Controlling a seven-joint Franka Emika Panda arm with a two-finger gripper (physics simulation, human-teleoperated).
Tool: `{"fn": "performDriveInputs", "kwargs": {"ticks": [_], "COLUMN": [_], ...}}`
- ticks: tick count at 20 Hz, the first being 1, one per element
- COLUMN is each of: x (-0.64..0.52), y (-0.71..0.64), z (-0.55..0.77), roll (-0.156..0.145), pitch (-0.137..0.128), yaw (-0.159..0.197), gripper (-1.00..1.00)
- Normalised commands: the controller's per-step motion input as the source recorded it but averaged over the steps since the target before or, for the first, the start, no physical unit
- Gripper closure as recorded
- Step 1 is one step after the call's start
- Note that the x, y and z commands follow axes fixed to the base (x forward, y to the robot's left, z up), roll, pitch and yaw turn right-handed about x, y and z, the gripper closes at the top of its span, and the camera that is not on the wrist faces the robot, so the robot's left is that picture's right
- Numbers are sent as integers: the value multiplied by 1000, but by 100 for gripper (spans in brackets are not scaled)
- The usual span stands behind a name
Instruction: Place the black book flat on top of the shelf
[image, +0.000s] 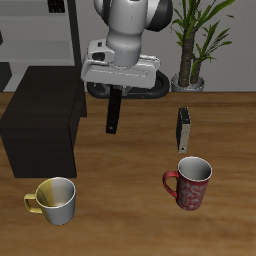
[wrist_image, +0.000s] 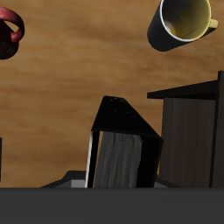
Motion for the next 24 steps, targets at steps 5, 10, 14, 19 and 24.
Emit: {"fn": "performDriveInputs", "kwargs": {"ticks": [5, 10, 14, 19, 24], "x": [-297, -331, -262, -133, -25], "y": [-598, -461, -385, -645, -633], "z": [693, 720, 564, 395, 198], "roll": [-118, -114, -103, -155, -183], "pitch": [-84, -97, -92, -66, -60], "yaw": [71, 68, 43, 55, 42], "gripper": [100, 100, 100, 100, 100]}}
